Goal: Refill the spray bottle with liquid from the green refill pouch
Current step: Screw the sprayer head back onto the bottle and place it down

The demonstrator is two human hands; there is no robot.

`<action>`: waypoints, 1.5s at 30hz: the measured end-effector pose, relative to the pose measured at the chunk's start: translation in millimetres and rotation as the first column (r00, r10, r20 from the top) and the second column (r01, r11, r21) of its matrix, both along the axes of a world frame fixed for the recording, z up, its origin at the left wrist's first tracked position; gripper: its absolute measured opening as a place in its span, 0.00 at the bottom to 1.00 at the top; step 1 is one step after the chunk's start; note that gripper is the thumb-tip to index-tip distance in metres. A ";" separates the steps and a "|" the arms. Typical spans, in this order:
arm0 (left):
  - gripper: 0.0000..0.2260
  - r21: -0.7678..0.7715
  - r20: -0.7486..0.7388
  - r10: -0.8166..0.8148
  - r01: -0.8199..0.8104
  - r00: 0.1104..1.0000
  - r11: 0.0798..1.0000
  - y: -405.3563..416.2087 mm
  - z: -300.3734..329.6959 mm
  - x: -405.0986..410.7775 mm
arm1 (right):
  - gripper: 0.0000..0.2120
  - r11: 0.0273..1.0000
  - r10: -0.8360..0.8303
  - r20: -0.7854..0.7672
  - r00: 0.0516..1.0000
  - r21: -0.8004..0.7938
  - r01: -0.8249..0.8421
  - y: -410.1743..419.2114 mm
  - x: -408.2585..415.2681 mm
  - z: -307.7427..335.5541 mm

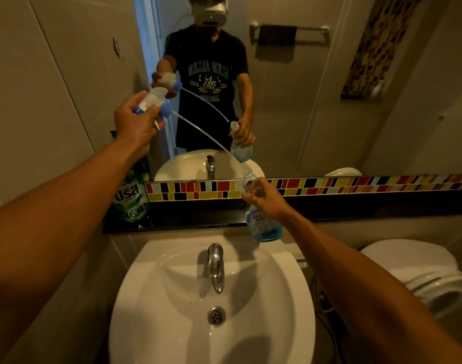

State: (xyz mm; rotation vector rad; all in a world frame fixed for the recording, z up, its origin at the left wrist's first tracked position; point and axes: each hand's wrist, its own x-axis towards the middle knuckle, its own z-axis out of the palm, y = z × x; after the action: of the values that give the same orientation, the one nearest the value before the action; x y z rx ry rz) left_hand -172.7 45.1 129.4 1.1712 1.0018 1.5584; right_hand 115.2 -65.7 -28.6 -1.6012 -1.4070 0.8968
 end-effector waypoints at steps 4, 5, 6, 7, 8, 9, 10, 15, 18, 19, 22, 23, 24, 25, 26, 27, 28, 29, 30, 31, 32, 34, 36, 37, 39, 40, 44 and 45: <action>0.21 0.018 0.009 -0.048 0.047 0.999 0.999 -5.7 4.4 1.1 | 0.21 1.000 0.011 0.019 1.000 -0.015 -0.010 -7.5 -3.2 3.2; 0.21 0.018 0.014 -0.060 0.059 0.998 0.998 -6.2 4.3 1.7 | 0.21 1.000 0.016 0.021 1.000 -0.017 -0.016 -8.9 -4.1 4.0; 0.21 0.019 0.013 -0.073 0.073 0.997 0.997 -7.6 4.4 2.3 | 0.21 1.000 0.021 0.025 0.999 -0.022 -0.021 -10.5 -5.1 5.1; 0.21 0.020 0.010 -0.089 0.089 0.996 0.996 -8.5 3.9 2.8 | 0.20 0.999 0.026 0.027 0.999 -0.025 -0.026 -11.3 -5.9 6.1; 0.21 0.024 0.003 -0.106 0.106 0.994 0.994 -8.8 3.3 3.1 | 0.19 0.999 0.031 0.033 0.999 -0.026 -0.030 -12.3 -6.6 7.1; 0.21 0.028 -0.005 -0.123 0.123 0.992 0.992 -8.2 2.4 3.3 | 0.18 0.999 0.036 0.039 0.999 -0.025 -0.035 -12.6 -7.3 8.0; 0.22 0.033 -0.017 -0.142 0.142 0.990 0.989 -7.6 1.7 3.3 | 0.18 0.999 0.040 0.047 0.998 -0.024 -0.039 -13.3 -8.1 9.5; 0.22 0.032 -0.081 -0.227 0.231 0.970 0.973 -8.3 0.3 8.8 | 0.18 0.998 0.059 0.014 0.998 -0.021 -0.059 -15.0 -14.2 16.4; 0.22 0.023 -0.117 -0.267 0.271 0.957 0.962 -11.6 -1.1 16.1 | 0.19 0.999 0.047 -0.034 0.998 -0.012 -0.047 -13.2 -17.8 17.8; 0.22 0.021 -0.127 -0.277 0.282 0.952 0.959 -12.2 -2.2 18.9 | 0.19 0.999 0.036 -0.048 0.998 -0.011 -0.037 -12.5 -18.8 18.0; 0.21 0.029 -0.183 -0.304 0.314 0.935 0.949 -14.8 -4.4 28.5 | 0.20 0.999 0.035 -0.080 0.996 -0.003 -0.035 -11.4 -24.6 19.8; 0.20 0.035 -0.207 -0.303 0.317 0.930 0.948 -16.2 -5.4 32.3 | 0.19 0.999 0.041 -0.088 0.995 0.001 -0.041 -10.8 -27.1 20.7; 0.20 0.042 -0.224 -0.303 0.319 0.926 0.947 -17.6 -6.2 36.2 | 0.19 0.999 0.048 -0.095 0.994 0.006 -0.048 -10.6 -29.9 22.3; 0.19 0.048 -0.236 -0.302 0.322 0.924 0.946 -18.7 -7.1 40.5 | 0.17 0.998 0.056 -0.102 0.993 0.010 -0.055 -10.0 -32.5 23.9; 0.19 0.049 -0.244 -0.305 0.325 0.921 0.944 -19.6 -8.0 44.6 | 0.15 0.998 0.063 -0.110 0.992 0.014 -0.062 -9.2 -34.6 25.2; 0.19 0.047 -0.252 -0.311 0.332 0.916 0.942 -20.0 -9.4 48.3 | 0.14 0.998 0.070 -0.113 0.991 0.019 -0.068 -7.9 -36.2 26.1; 0.18 0.044 -0.260 -0.318 0.341 0.912 0.939 -19.9 -11.6 51.3 | 0.13 0.997 0.074 -0.109 0.991 0.026 -0.072 -6.9 -38.0 27.5; 0.17 0.042 -0.264 -0.331 0.353 0.906 0.934 -19.2 -14.4 53.4 | 0.12 0.997 0.077 -0.104 0.992 0.034 -0.074 -5.5 -39.4 28.9; 0.17 0.041 -0.263 -0.346 0.369 0.900 0.929 -18.6 -17.0 55.6 | 0.12 0.996 0.078 -0.100 0.992 0.041 -0.075 -4.1 -40.8 30.0; 0.17 0.037 -0.265 -0.361 0.384 0.894 0.923 -18.2 -19.7 56.8 | 0.13 0.996 0.076 -0.099 0.992 0.043 -0.072 -2.0 -42.2 30.8; 0.17 0.033 -0.270 -0.376 0.399 0.886 0.916 -18.7 -21.8 58.3 | 0.14 0.997 0.075 -0.101 0.992 0.043 -0.071 -0.7 -43.7 32.5; 0.18 0.017 -0.284 -0.395 0.417 0.874 0.909 -21.0 -27.1 61.3 | 0.16 0.997 0.074 -0.095 0.993 0.043 -0.070 1.7 -46.7 36.3; 0.19 0.004 -0.295 -0.411 0.431 0.863 0.902 -23.5 -32.6 64.2 | 0.17 0.996 0.081 -0.090 0.993 0.052 -0.076 4.0 -49.2 39.1; 0.19 0.005 -0.307 -0.414 0.436 0.857 0.900 -24.4 -35.6 65.2 | 0.17 0.995 0.082 -0.097 0.992 0.058 -0.077 5.1 -50.3 40.1; 0.19 0.017 -0.339 -0.407 0.438 0.848 0.899 -25.6 -41.0 66.3 | 0.17 0.995 0.079 -0.121 0.990 0.069 -0.071 6.9 -52.1 42.0; 0.19 0.021 -0.346 -0.403 0.436 0.847 0.900 -25.7 -43.1 66.5 | 0.18 0.995 0.076 -0.128 0.989 0.071 -0.067 7.8 -52.9 42.8; 0.18 0.039 -0.336 -0.403 0.440 0.851 0.897 -26.0 -45.0 65.0 | 0.17 0.996 0.071 -0.129 0.989 0.066 -0.062 10.2 -55.4 45.4; 0.18 0.042 -0.341 -0.404 0.443 0.849 0.896 -26.2 -45.4 64.3 | 0.17 0.996 0.072 -0.124 0.990 0.065 -0.064 10.7 -56.6 45.9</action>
State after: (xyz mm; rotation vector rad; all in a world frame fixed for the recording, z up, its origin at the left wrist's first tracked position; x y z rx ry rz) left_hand -108.5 18.9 84.0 1.6486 0.7860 1.1015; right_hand 58.5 -55.1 17.3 -1.4338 -1.3941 0.9691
